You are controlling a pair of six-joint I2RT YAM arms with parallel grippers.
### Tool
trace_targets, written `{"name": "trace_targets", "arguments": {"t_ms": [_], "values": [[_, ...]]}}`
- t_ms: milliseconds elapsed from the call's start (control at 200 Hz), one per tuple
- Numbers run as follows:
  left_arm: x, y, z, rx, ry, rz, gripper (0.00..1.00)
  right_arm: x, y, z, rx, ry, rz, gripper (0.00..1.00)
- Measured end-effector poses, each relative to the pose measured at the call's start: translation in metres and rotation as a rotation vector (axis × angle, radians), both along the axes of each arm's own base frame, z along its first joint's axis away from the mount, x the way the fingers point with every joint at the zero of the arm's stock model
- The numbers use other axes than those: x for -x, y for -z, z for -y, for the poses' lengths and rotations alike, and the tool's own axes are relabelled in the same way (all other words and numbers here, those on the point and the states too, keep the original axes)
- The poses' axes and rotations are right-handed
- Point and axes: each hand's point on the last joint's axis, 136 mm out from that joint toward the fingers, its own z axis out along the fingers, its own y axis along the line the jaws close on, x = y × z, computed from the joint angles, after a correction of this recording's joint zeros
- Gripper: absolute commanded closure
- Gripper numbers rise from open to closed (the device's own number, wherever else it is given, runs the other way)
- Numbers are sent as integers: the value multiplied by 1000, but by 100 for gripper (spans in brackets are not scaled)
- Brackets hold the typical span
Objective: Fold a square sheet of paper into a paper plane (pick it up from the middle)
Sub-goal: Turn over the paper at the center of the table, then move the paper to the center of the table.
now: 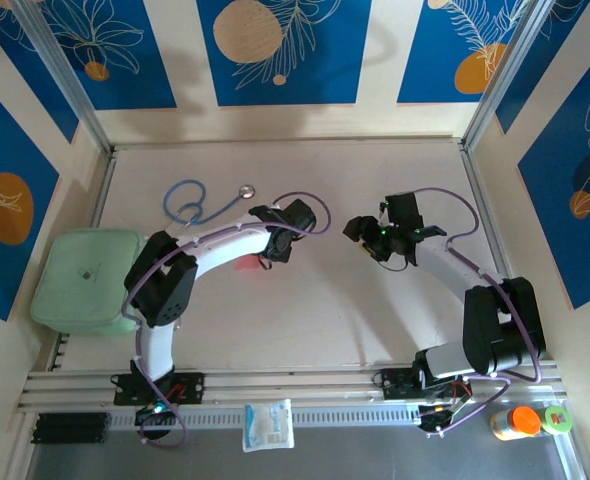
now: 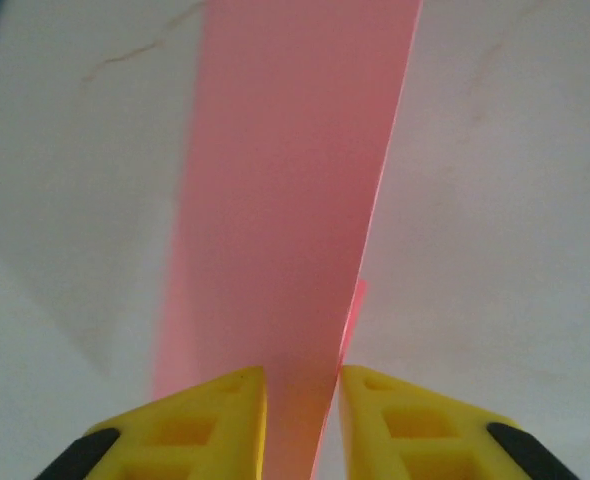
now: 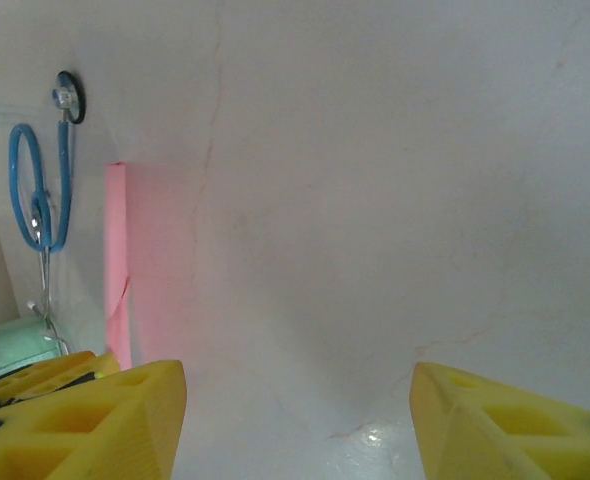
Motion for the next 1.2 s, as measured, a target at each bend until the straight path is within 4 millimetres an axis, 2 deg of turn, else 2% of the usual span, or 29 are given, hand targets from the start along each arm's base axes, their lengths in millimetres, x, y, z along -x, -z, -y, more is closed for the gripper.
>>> {"name": "trace_targets", "arguments": {"t_ms": [195, 310, 370, 470, 665, 850, 870, 895, 1051, 1201], "values": [[6, 11, 32, 197, 18, -79, 56, 1, 2, -2, -1, -6, -8, 40], [12, 23, 30, 290, -6, -129, 48, 3, 8, -12, 5, -37, -27, 40], [15, 22, 19, 341, -40, -144, 45, 3, 10, -25, 10, -72, -37, 40], [9, 2, -4, 444, -107, -105, 39, 4, 12, -53, 18, -151, -47, 41], [1, -46, -61, 613, -245, 66, 22, 9, 16, -137, 11, -354, -53, 45], [14, -50, -105, 649, -341, 130, 6, 13, 30, -206, -4, -496, -71, 47], [15, -50, -109, 648, -346, 134, 0, 14, 32, -213, -7, -509, -76, 47], [17, -50, -113, 646, -351, 140, 1, 13, 34, -220, -7, -523, -78, 47], [19, -56, -132, 663, -394, 179, 1, 15, 54, -251, -1, -589, -106, 49], [19, -58, -140, 668, -414, 194, 1, 17, 73, -260, 31, -624, -148, 51]]}}
